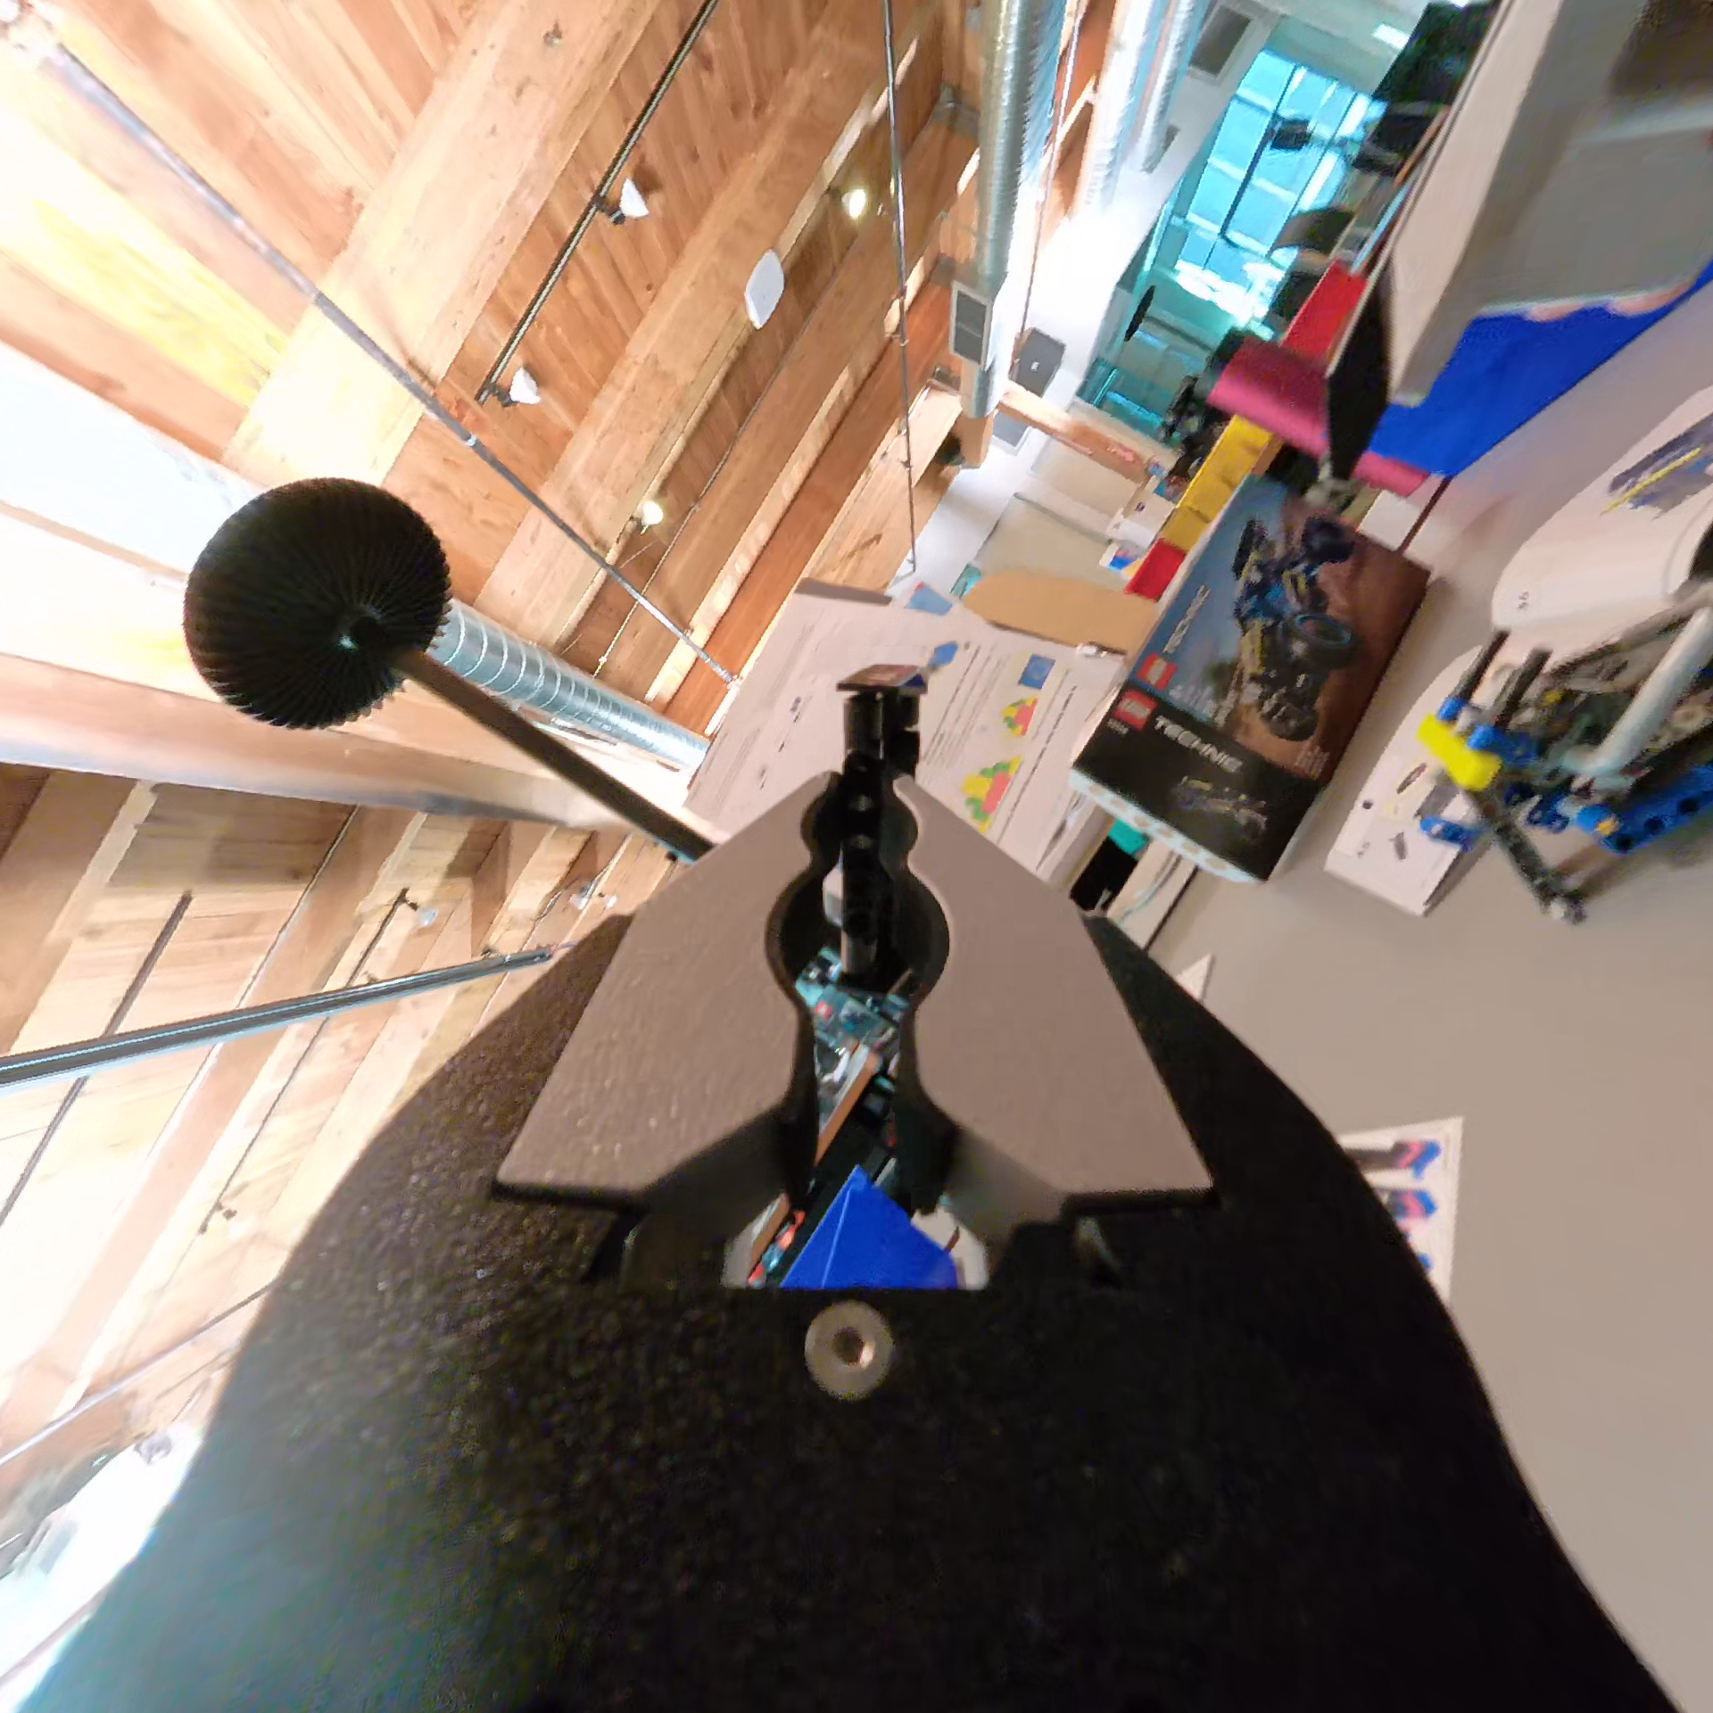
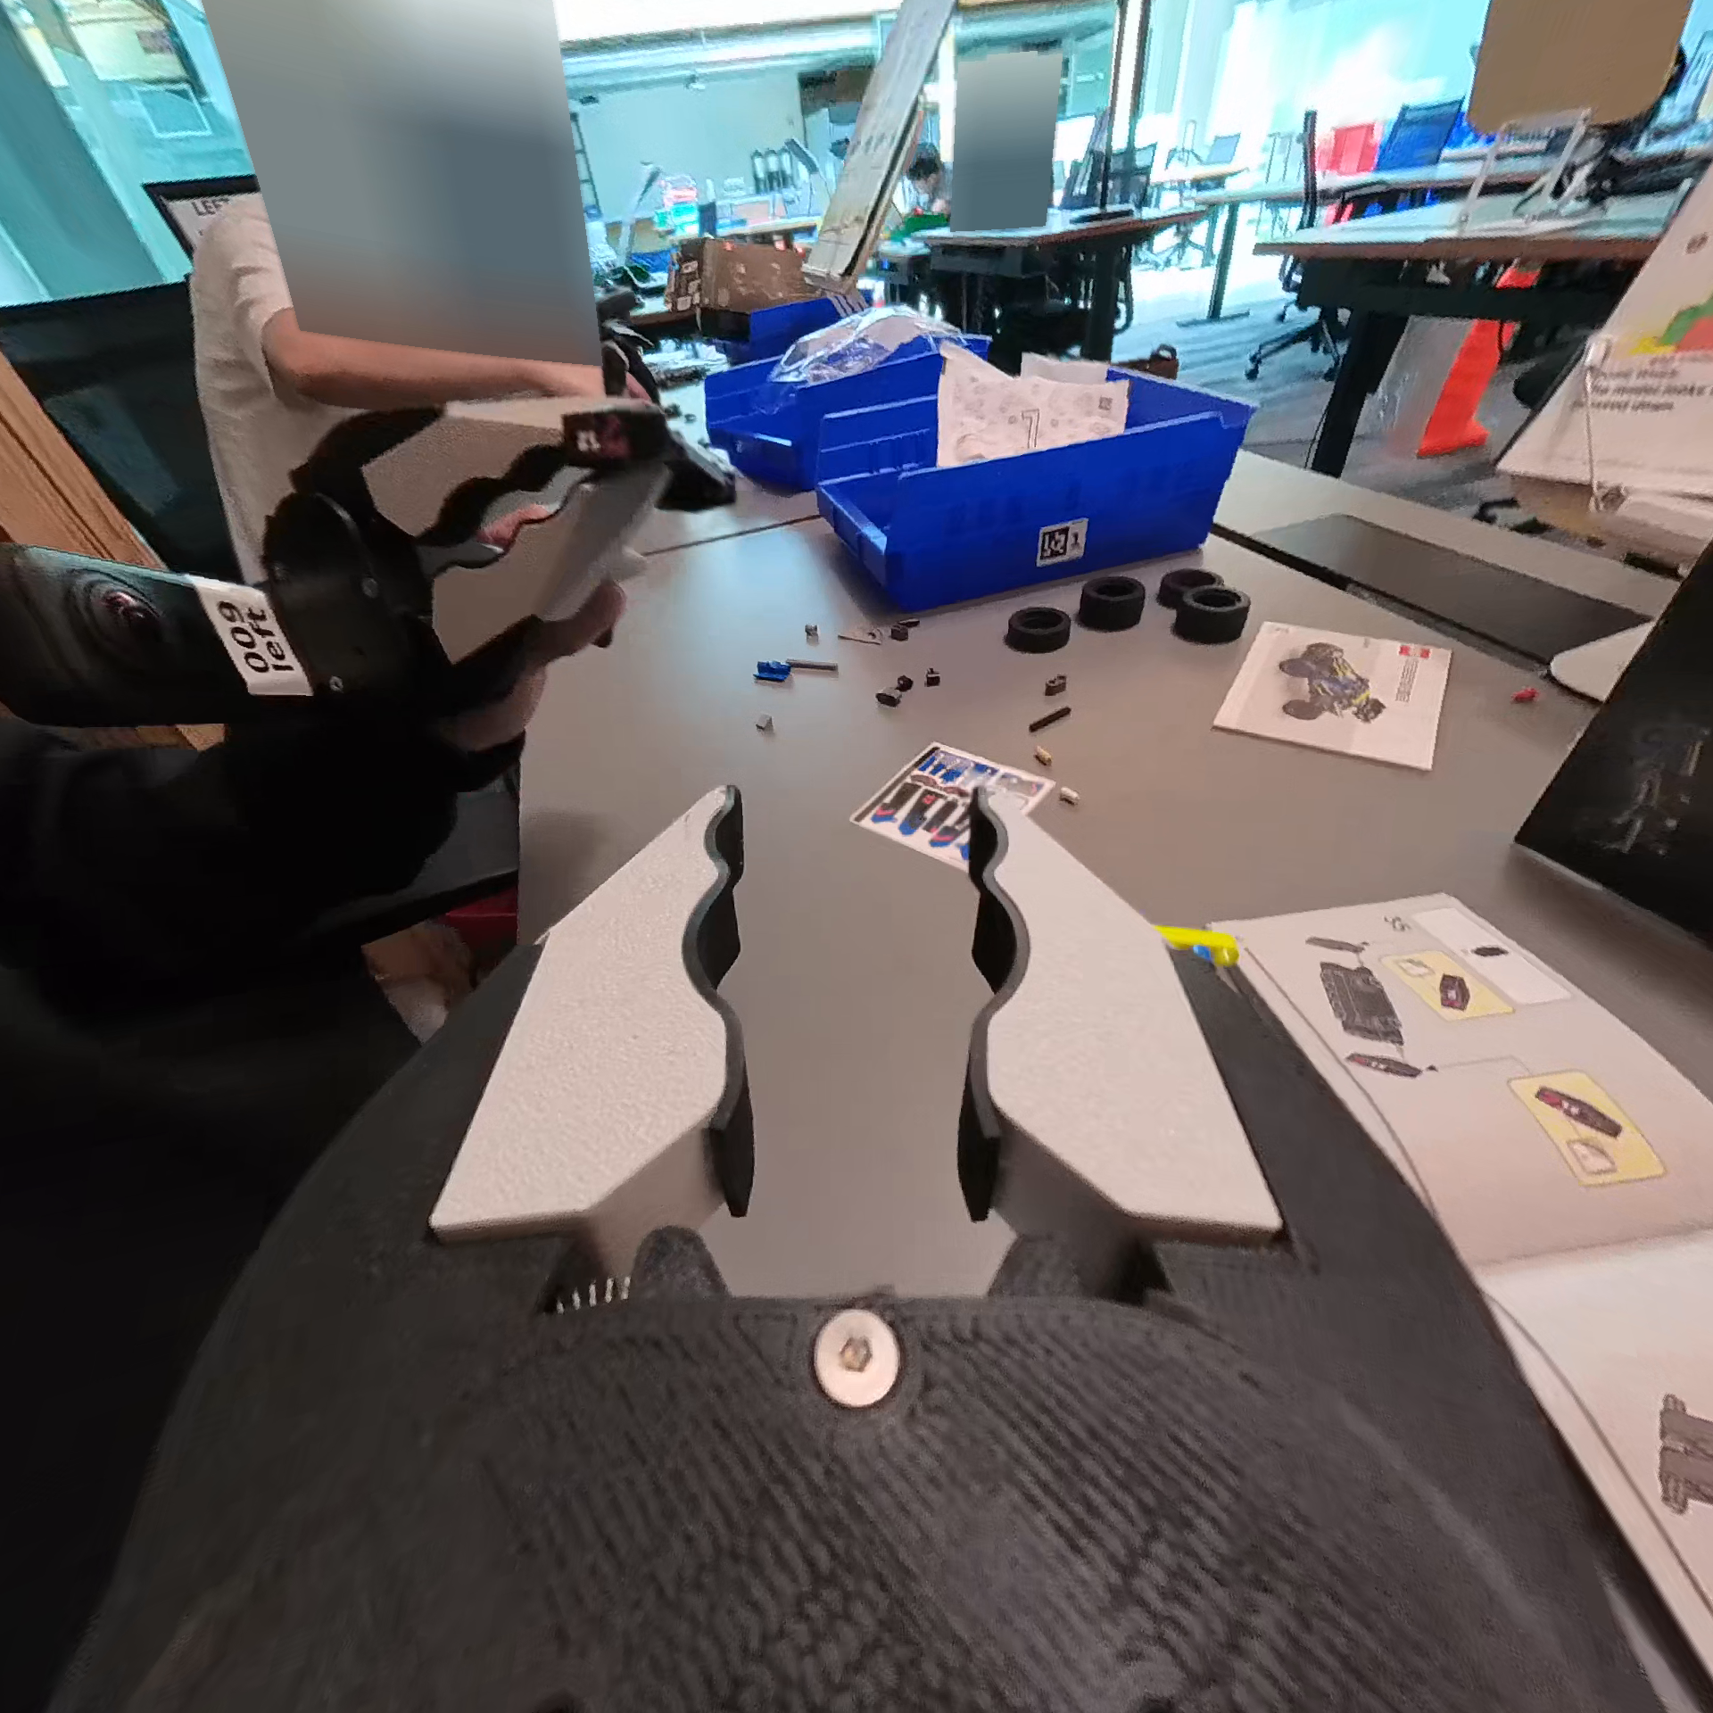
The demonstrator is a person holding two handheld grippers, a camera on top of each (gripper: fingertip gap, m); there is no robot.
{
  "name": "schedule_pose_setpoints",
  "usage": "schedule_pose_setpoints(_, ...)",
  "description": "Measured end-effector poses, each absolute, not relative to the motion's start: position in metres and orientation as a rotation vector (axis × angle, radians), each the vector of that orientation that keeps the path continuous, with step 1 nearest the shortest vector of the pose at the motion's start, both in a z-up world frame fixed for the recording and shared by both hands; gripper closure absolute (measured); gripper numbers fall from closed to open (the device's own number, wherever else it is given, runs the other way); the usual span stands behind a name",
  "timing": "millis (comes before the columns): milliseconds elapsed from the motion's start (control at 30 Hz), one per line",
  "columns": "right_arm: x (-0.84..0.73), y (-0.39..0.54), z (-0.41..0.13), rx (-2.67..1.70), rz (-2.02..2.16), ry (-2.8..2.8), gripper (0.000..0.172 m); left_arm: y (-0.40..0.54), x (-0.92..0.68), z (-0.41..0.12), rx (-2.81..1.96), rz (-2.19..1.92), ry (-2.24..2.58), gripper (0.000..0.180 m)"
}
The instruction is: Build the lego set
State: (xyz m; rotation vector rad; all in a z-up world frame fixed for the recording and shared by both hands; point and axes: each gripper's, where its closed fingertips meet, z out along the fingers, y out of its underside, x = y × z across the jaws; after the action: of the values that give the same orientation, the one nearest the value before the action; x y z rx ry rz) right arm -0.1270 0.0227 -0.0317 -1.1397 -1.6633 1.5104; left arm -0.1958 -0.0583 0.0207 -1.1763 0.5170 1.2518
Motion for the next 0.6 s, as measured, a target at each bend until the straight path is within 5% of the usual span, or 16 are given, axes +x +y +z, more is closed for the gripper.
schedule_pose_setpoints(267,-0.136,0.023,-0.056,-1.215,1.466,-1.680,0.126,-0.105,-0.234,0.015,-1.244,1.507,0.626,0.177)
schedule_pose_setpoints(600,-0.172,-0.037,-0.012,-1.016,1.464,-1.765,0.127,-0.149,-0.277,0.049,-1.344,2.309,0.946,0.177)
